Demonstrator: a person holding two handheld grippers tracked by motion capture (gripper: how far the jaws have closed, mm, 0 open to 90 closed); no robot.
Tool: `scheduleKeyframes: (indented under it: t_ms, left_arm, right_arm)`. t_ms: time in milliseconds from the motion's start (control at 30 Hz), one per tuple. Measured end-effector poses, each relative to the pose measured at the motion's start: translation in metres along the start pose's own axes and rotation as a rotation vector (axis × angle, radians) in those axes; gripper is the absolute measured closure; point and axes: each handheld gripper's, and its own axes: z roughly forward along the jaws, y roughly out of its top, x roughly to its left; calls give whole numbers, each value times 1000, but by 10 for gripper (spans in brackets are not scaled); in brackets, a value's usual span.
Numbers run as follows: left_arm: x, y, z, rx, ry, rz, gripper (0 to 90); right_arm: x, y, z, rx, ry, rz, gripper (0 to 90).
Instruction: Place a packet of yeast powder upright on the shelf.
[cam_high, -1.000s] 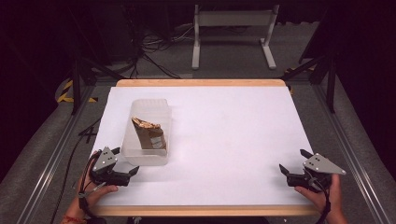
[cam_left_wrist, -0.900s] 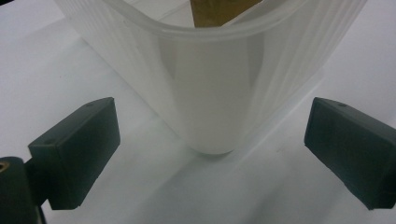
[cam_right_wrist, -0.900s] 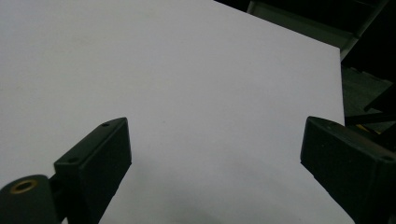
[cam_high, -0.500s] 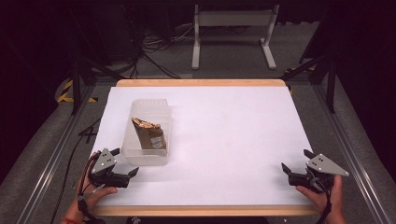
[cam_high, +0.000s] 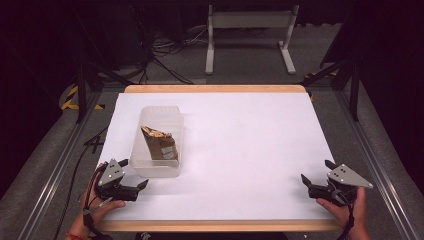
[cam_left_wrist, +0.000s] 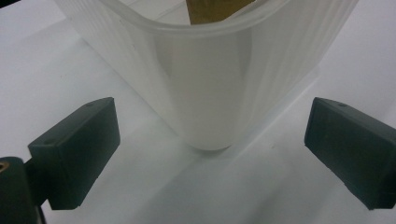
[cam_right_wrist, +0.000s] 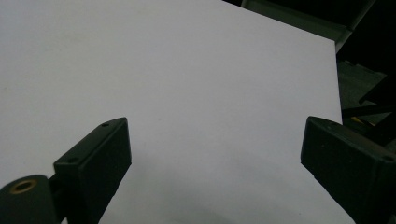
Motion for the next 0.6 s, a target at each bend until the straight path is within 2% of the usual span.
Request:
scheduleKeyframes:
  t_ms: [600]
  left_arm:
    - [1,1,1,1,7,-1,43]
  right_arm:
    - [2,0,2,6,17,-1,92]
